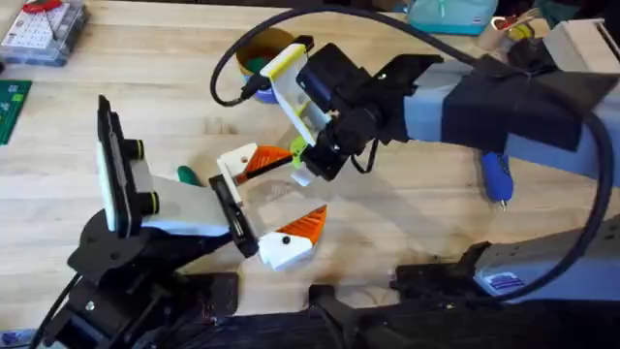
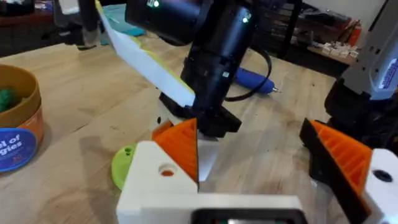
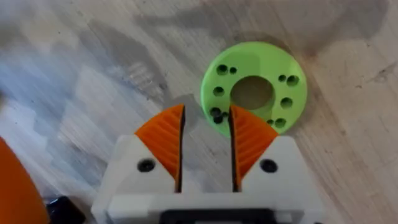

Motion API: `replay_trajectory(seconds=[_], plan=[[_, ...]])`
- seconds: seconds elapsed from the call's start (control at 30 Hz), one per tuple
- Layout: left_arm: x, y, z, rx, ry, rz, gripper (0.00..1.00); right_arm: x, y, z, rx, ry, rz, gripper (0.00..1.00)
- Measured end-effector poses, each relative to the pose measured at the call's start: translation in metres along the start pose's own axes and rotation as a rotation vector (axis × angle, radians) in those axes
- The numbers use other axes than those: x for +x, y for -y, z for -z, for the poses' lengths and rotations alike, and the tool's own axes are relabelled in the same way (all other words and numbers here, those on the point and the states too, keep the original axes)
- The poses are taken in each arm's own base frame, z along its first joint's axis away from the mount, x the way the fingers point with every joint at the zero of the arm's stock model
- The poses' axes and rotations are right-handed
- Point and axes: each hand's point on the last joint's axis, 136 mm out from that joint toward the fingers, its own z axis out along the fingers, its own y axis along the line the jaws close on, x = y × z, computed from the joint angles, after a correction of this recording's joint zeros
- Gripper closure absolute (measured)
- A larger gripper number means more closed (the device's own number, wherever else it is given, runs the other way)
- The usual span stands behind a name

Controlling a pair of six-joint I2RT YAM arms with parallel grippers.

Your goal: Pick up the gripper from the table and insert it into the empty holder that is missing its gripper. Then pick up a screw, insert it into the mounting hole, and use the screwdriver to tighten it. Finally, clean up the table by picking up the vegetable and placing it into the bucket.

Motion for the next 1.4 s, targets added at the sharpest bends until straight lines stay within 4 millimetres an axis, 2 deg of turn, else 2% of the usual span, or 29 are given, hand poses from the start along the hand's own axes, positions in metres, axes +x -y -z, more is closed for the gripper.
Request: replay_trajectory(seconds=[0.07,0.2,0.4,0.63,0.8,1.03,1.2,1.4], plan=[[0.000,0.000,0.000,0.000,0.000,0.000,0.006,0.000,0.001,0.000,0.003,-0.001,0.002,0.648],[0.000,0.000,0.000,0.000,0.000,0.000,0.006,0.001,0.001,0.000,0.006,-0.004,0.005,0.785],[0.000,0.000,0.000,0.000,0.000,0.000,0.006,0.001,0.001,0.000,0.007,-0.003,0.006,0.781],[0.000,0.000,0.000,0.000,0.000,0.000,0.006,0.001,0.003,-0.003,0.011,-0.008,0.009,0.834],[0.000,0.000,0.000,0.000,0.000,0.000,0.006,0.000,0.006,-0.004,0.023,-0.006,0.016,0.985],[0.000,0.000,0.000,0.000,0.000,0.000,0.006,0.000,0.007,-0.003,0.029,-0.011,0.013,0.998],[0.000,0.000,0.000,0.000,0.000,0.000,0.006,0.010,0.010,0.006,0.026,-0.069,-0.011,0.998],[0.000,0.000,0.000,0.000,0.000,0.000,0.006,0.003,0.016,0.038,0.036,-0.079,-0.040,0.998]])
